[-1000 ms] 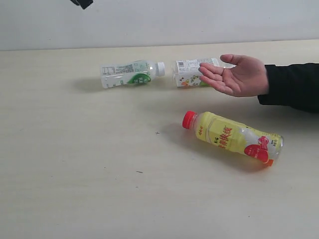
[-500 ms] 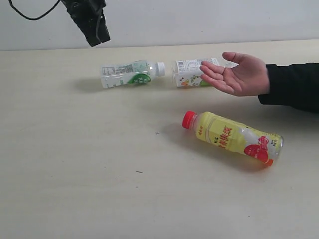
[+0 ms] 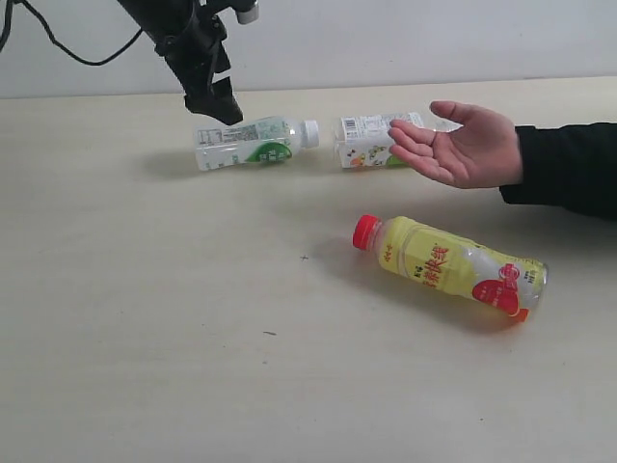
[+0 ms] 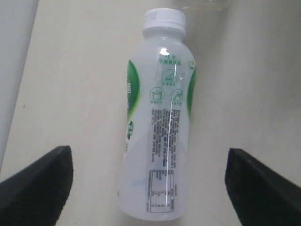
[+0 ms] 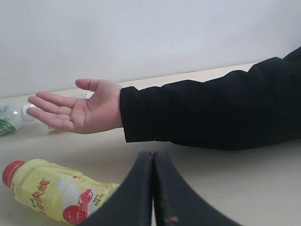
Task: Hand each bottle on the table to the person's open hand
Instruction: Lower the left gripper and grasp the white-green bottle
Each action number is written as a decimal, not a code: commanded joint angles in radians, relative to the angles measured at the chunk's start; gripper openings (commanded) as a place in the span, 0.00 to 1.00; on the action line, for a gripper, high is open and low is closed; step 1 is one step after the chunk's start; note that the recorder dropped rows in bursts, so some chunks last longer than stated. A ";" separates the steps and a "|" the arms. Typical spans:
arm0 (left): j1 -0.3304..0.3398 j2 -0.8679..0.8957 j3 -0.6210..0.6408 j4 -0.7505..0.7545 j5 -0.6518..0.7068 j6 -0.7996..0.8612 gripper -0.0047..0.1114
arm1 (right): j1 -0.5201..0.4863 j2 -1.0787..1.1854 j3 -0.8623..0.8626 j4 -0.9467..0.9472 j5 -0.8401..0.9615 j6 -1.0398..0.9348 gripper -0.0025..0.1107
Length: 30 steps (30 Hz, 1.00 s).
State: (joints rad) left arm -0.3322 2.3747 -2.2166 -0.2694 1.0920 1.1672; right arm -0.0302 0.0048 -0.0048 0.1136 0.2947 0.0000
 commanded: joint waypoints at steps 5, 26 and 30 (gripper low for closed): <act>0.002 0.064 -0.005 -0.001 -0.047 0.002 0.75 | -0.005 -0.005 0.005 -0.009 -0.011 0.000 0.02; 0.002 0.197 -0.005 -0.001 -0.171 0.002 0.75 | -0.005 -0.005 0.005 -0.009 -0.011 0.000 0.02; 0.002 0.197 -0.005 -0.001 -0.173 0.002 0.67 | -0.005 -0.005 0.005 -0.009 -0.011 0.000 0.02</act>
State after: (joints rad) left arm -0.3322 2.5767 -2.2166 -0.2633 0.9345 1.1695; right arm -0.0302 0.0048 -0.0048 0.1136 0.2947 0.0000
